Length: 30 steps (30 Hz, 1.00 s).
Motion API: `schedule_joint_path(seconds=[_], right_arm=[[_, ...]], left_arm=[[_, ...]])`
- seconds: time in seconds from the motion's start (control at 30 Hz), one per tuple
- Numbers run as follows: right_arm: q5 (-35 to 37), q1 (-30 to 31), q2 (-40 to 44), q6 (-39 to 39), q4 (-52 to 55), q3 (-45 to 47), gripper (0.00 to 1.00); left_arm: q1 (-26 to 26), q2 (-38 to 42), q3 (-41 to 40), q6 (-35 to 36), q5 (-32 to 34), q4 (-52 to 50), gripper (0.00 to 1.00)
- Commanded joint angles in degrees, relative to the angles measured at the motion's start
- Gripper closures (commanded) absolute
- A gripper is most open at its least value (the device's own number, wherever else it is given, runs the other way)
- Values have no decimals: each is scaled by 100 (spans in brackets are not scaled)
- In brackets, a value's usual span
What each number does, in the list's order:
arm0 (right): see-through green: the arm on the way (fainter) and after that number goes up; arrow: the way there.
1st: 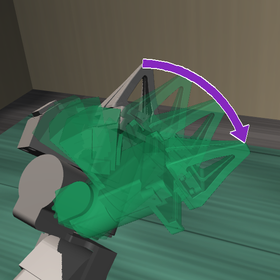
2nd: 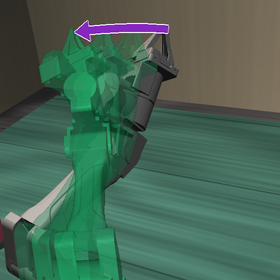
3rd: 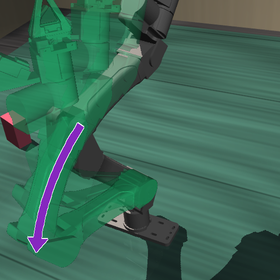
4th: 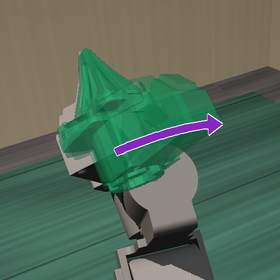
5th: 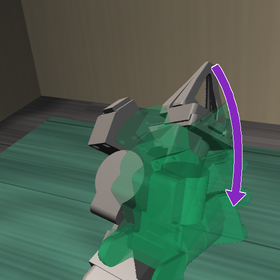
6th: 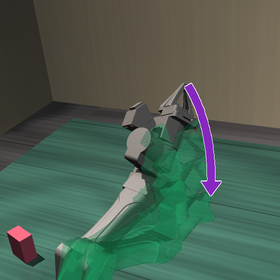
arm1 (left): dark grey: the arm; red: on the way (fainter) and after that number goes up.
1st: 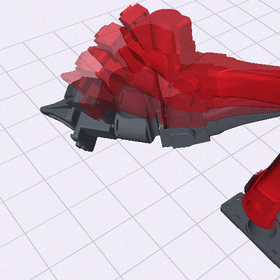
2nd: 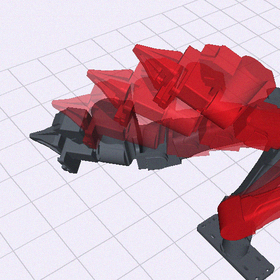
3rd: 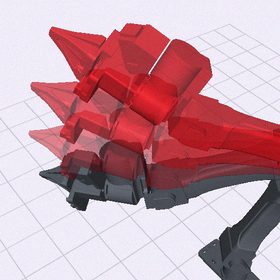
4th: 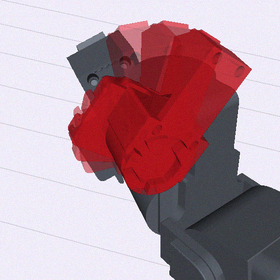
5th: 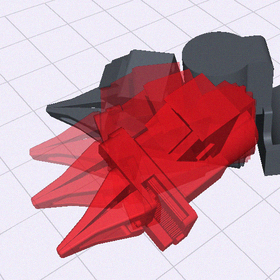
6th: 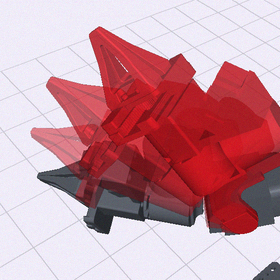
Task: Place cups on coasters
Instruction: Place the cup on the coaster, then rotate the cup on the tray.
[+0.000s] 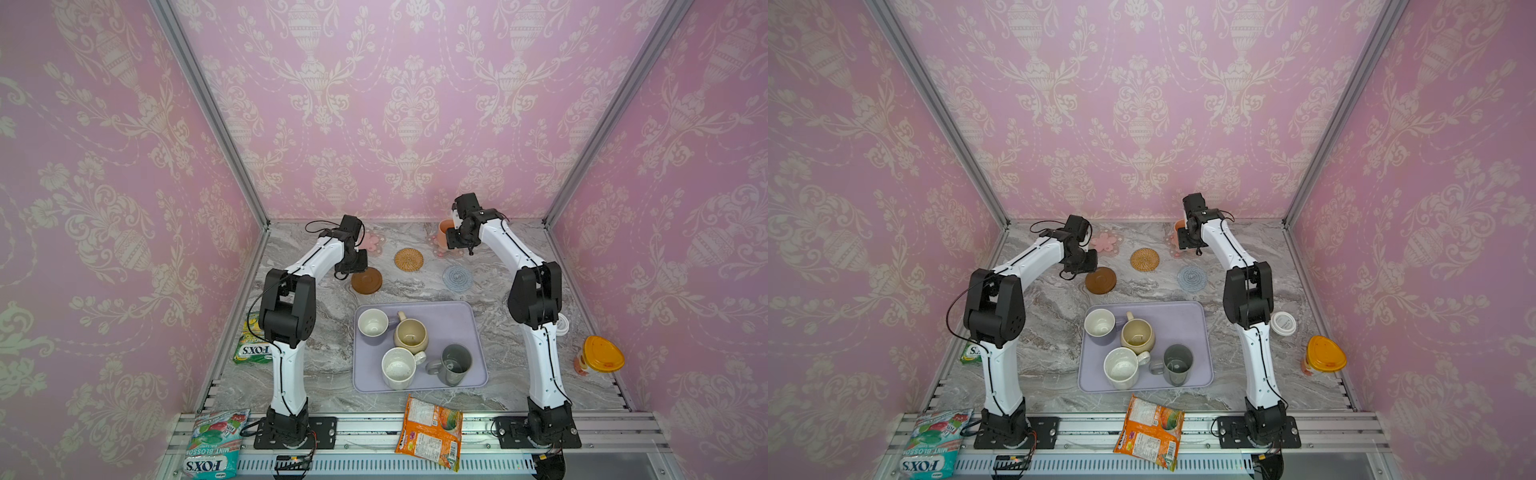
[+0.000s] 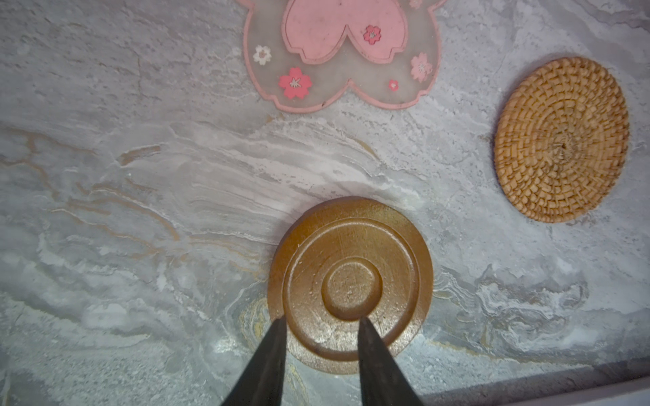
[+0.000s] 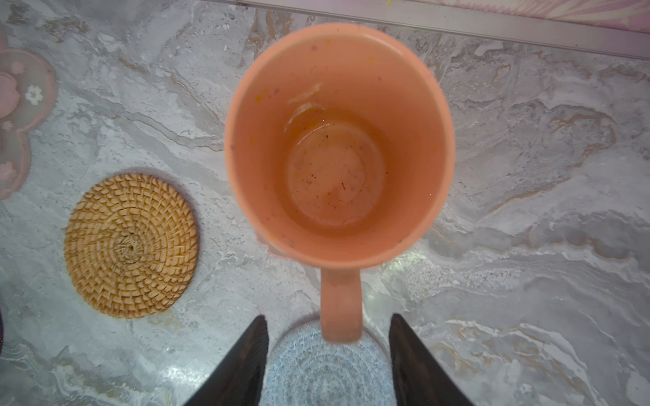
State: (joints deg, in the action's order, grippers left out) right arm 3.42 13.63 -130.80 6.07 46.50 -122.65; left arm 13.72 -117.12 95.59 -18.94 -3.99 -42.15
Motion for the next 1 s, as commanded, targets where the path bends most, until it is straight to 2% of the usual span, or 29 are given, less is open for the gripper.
schedule_joint_path(seconds=[0.0, 0.23, 0.43, 0.57, 0.77, 0.97], right_arm=[[38, 100, 782, 113, -134, 608, 43], [81, 201, 2387, 356, -772, 2771, 42], [139, 350, 3435, 292, -645, 3847, 42], [77, 454, 3913, 247, -576, 4212, 41], [74, 510, 4373, 239, -580, 4503, 41], [153, 513, 4594, 174, -529, 4684, 40]], left_arm=[[78, 443, -158, 77, -41, -284, 63], [225, 1135, -652, 408, -89, -571, 63], [682, 1521, -744, 986, -205, -933, 62], [1219, 1487, -587, 1427, -174, -1269, 61], [2044, 1119, -223, 2032, 297, -1848, 59], [2380, 802, -42, 2252, 521, -2246, 59]])
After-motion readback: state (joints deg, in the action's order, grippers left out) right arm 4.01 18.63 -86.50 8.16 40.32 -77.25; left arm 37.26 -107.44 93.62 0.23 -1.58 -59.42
